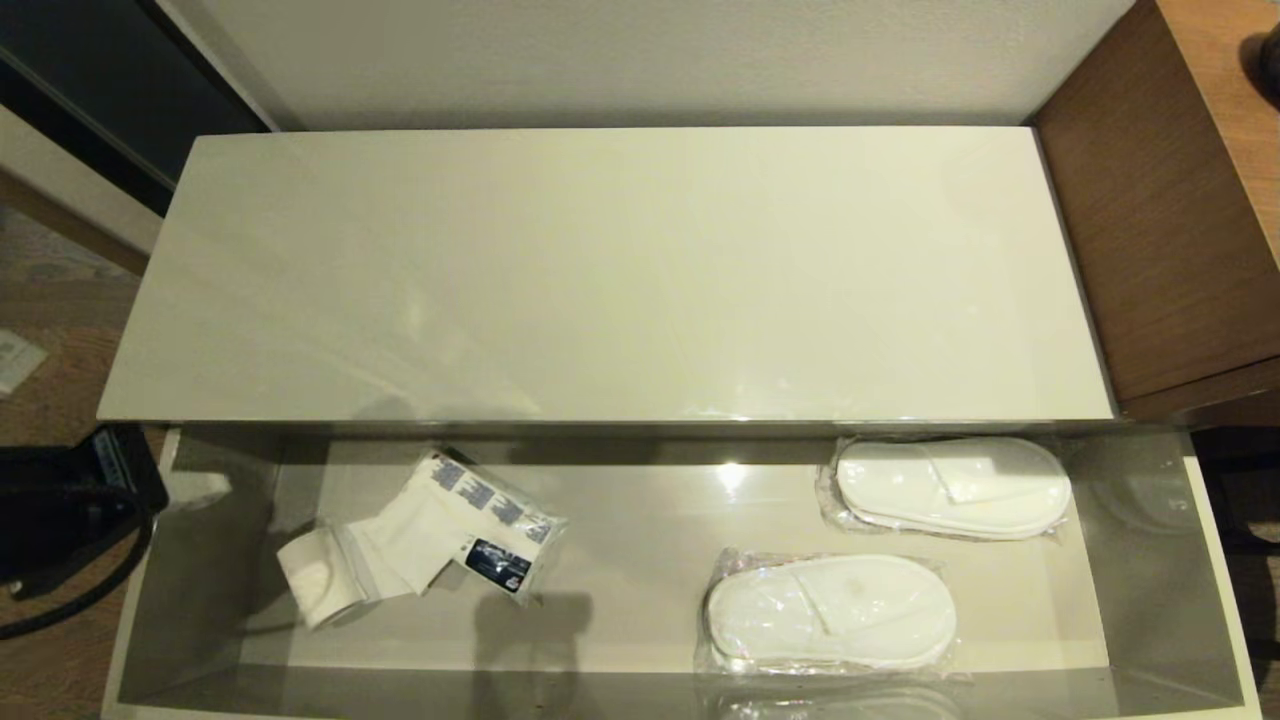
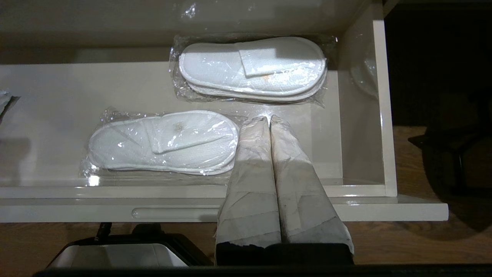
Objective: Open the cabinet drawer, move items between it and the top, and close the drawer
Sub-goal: Take out the roll paper from the drawer
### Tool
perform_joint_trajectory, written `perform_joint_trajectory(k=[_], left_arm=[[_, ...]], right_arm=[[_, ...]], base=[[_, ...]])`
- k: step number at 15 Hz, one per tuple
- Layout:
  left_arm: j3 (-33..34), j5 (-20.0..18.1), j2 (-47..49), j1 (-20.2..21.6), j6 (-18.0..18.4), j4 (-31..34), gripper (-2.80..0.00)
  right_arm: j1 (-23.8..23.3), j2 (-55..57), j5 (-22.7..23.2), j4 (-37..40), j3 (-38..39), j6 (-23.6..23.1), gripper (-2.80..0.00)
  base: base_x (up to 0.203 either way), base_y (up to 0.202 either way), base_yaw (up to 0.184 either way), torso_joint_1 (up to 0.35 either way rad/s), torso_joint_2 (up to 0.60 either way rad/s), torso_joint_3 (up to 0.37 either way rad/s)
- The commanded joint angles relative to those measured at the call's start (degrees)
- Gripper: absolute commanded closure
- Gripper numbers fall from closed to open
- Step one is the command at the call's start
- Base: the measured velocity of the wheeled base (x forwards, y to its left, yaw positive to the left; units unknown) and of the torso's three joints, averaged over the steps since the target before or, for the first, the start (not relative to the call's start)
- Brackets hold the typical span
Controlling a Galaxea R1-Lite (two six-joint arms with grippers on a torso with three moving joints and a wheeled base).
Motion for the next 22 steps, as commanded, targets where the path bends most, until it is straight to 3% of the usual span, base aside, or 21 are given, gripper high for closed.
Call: perform_joint_trajectory(k=[1,4,10,13,16,21,22], left_arm=[[3.02,0.13,-1.01,-0.25,0.17,1.92,0.0],[7.49,0.44,2.52,-0.16,0.25,1.72,0.0],[10.66,1.31,9.76,0.91,-3.43,-0.63,0.0],[10.47,1.47,14.0,1.28,-5.06,-1.97,0.0],[9.33,1.84,18.76,1.95,-9.66,-2.24,0.0],[7.41,1.93,24.92,2.05,-10.15,-3.65,0.0],[7.3,1.83,25.33,2.03,-10.13,-4.25,-2.8]], right_arm=[[-0.02,0.09,0.01,0.0,0.01,-0.03,0.0],[-0.02,0.0,0.01,0.08,0.01,-0.03,0.0],[-0.02,0.04,0.01,0.02,0.01,-0.03,0.0],[-0.02,0.08,0.01,0.08,0.01,-0.03,0.0],[-0.02,0.09,0.01,0.0,0.01,-0.03,0.0],[-0.02,0.0,0.01,0.0,0.01,-0.03,0.0],[-0.02,0.09,0.01,0.0,0.01,-0.03,0.0]], base=[[0.0,0.0,0.0,0.0,0.0,0.0],[0.0,0.0,0.0,0.0,0.0,0.0],[0.0,0.0,0.0,0.0,0.0,0.0],[0.0,0.0,0.0,0.0,0.0,0.0],[0.0,0.0,0.0,0.0,0.0,0.0],[0.0,0.0,0.0,0.0,0.0,0.0],[0.0,0.0,0.0,0.0,0.0,0.0]])
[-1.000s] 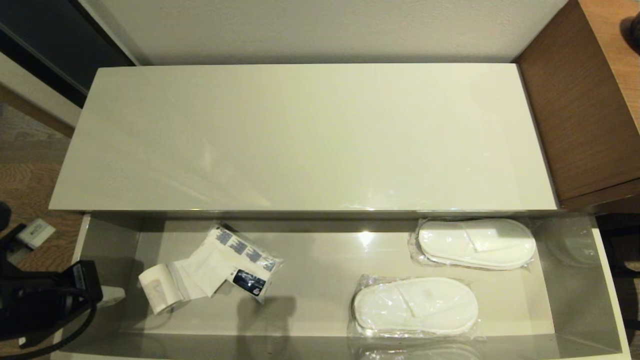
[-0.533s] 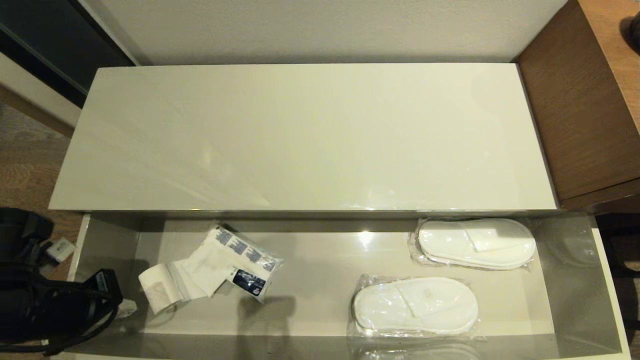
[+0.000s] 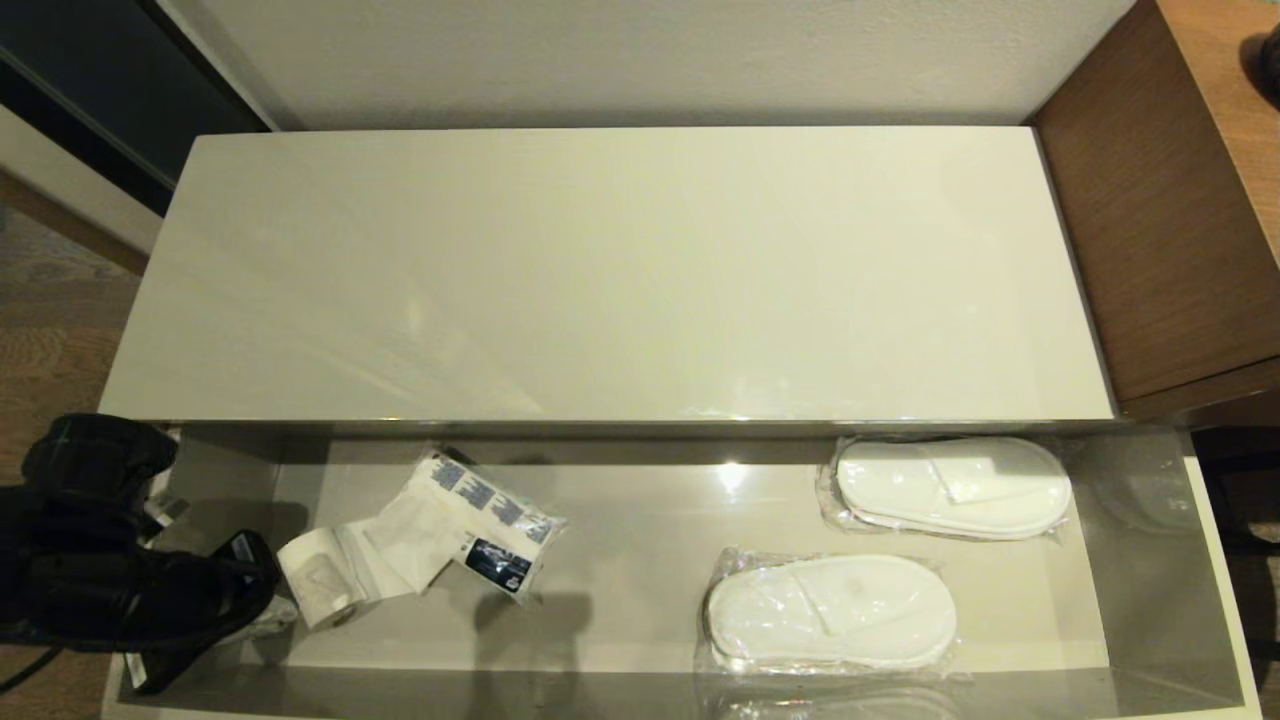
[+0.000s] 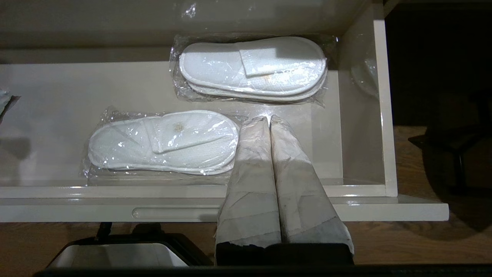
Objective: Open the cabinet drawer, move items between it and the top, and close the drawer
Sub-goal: Take out the roll paper from the drawer
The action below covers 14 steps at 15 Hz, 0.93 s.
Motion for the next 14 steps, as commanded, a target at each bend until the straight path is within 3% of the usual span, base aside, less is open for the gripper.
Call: perform_joint_trajectory(k=[1,6,8,9,10,14], left_arm=[[-0.42,-0.44,4.57,0.0,-0.02,-1.03,-2.8],[-0.97,-1.61,8.72,-0.69,2.54,-4.24,-2.8],[-1.09,-5.23,9.01,-0.95,1.1,-5.39,-2.8],[-1.67,-6.58,9.36,-1.01,-1.27,-5.44,-2.8],[-2.4,-6.52,10.13,-1.08,-2.83,-5.44,-2.8],[-2.06,-6.29,12.06,-1.04,-3.12,-8.08,-2.8]], right_arm=[[0.0,0.0,0.01,0.08,0.01,-0.03,0.0],[0.0,0.0,-0.08,0.08,0.01,-0.03,0.0],[0.0,0.01,0.01,0.0,0.01,-0.03,0.0],[0.0,0.09,0.01,0.0,0.01,-0.03,0.0],[0.0,0.09,0.01,0.0,0.01,-0.03,0.0],[0.0,0.04,0.01,0.02,0.01,-0.03,0.0]], base=[[0.0,0.0,0.0,0.0,0.0,0.0],[0.0,0.0,0.0,0.0,0.0,0.0],[0.0,0.0,0.0,0.0,0.0,0.0],[0.0,0.0,0.0,0.0,0.0,0.0],[0.0,0.0,0.0,0.0,0.0,0.0],[0.0,0.0,0.0,0.0,0.0,0.0]])
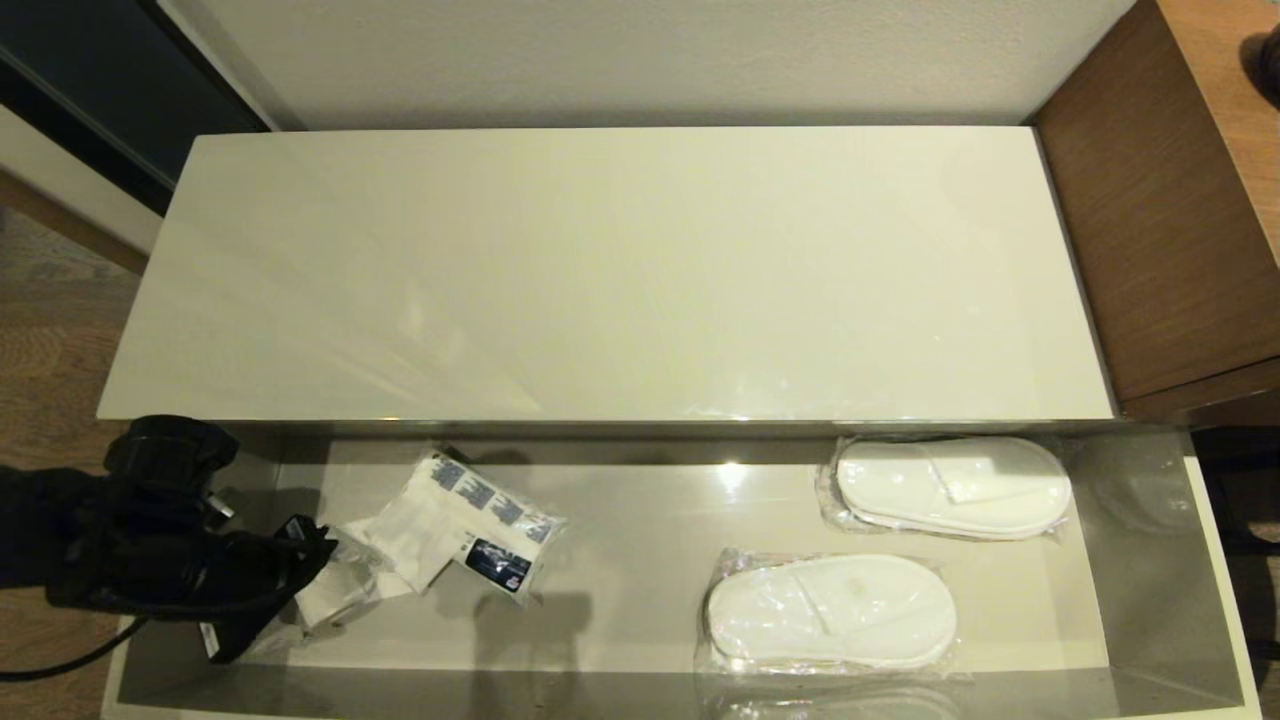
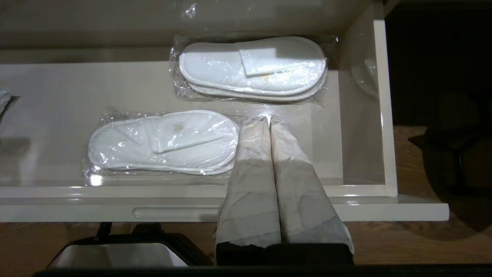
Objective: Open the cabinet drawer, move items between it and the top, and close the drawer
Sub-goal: Take out the roll paper from the drawer
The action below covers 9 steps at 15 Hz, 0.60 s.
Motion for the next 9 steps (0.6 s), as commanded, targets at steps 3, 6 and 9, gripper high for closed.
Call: perform_joint_trajectory(k=[3,6,9], left_arm=[[0.75,-0.08,3.36,0.08,-0.31,-2.4,-2.8],[0.21,-0.25,3.73,0.07,-0.49,-2.52,-2.8],[0.18,-0.34,4.04,-0.73,0.13,-3.96,-2.8]], right_arm=[[0.0,0.09,0.0,0.07,0.01,-0.03,0.0],[0.0,0.09,0.01,0.08,0.01,-0.03,0.0],[0.0,0.09,0.01,0.0,0.01,-0.03,0.0]], base=[[0.0,0.0,0.0,0.0,0.0,0.0],[0.0,0.0,0.0,0.0,0.0,0.0],[0.0,0.0,0.0,0.0,0.0,0.0]])
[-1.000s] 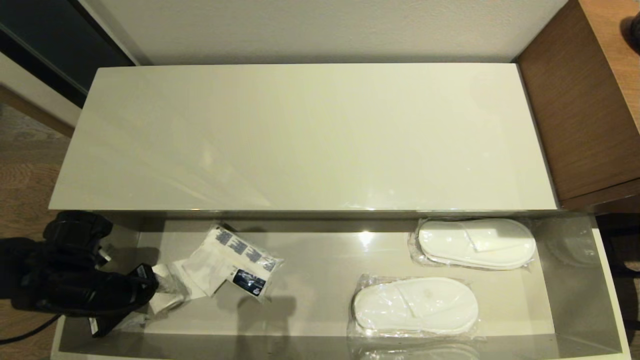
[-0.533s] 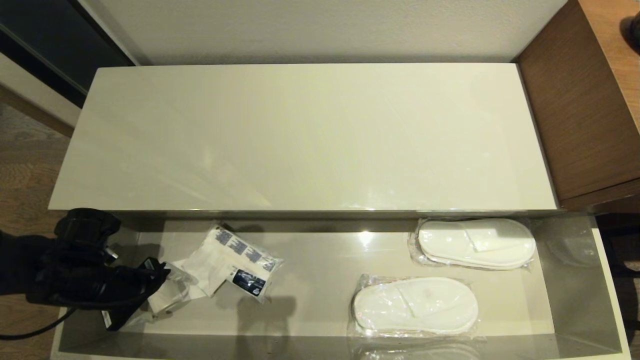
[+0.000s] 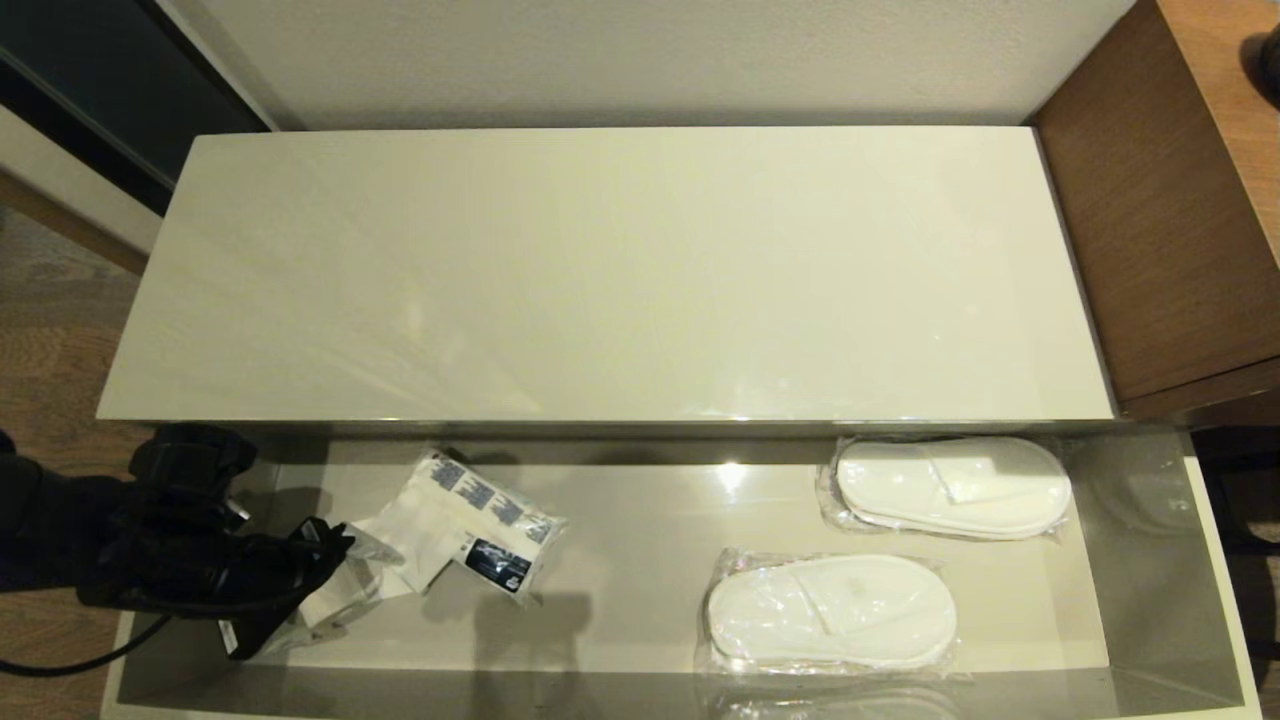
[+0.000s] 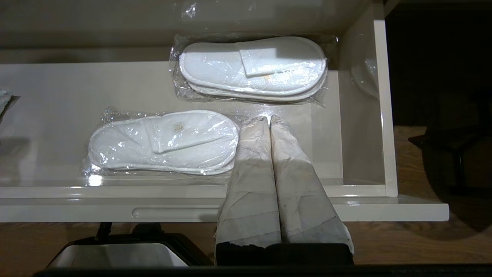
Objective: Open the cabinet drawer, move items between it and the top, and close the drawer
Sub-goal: Take out the roll paper from the drawer
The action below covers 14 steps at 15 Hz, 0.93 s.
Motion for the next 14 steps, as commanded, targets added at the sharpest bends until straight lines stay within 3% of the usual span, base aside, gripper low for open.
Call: perform_joint_trajectory(k=[1,3,5,9,12,14], left_arm=[[0.04,-0.08,-0.06,-0.99,-0.18,-0.54,-2.8],[0.72,0.01,-0.78,-1.84,-0.25,-3.22,-2.8],[2.12,-0.13,-0.05,-3.36,0.09,-11.66,-2.8],[2.2,0.47,0.75,-4.75,0.1,-12.26,-2.8],[2.29,5.48,0.72,-10.44,0.83,-13.81,-2.8],[2.51,5.33,0.98,-11.52,3.09,-15.46,-2.8]], right_arm=[[0.0,0.09,0.05,0.0,0.01,-0.03,0.0],[0.0,0.0,0.05,0.0,0.01,-0.03,0.0],[0.0,0.05,-0.04,0.04,0.01,-0.03,0.0],[0.0,0.0,-0.04,0.0,0.01,-0.03,0.0],[0.0,0.09,-0.04,0.0,0.01,-0.03,0.0],[0.0,0.09,0.05,0.08,0.01,-0.03,0.0]], base=[[0.0,0.0,0.0,0.0,0.0,0.0],[0.0,0.0,0.0,0.0,0.0,0.0],[0.0,0.0,0.0,0.0,0.0,0.0],[0.0,0.0,0.0,0.0,0.0,0.0],[0.0,0.0,0.0,0.0,0.0,0.0],[0.0,0.0,0.0,0.0,0.0,0.0]])
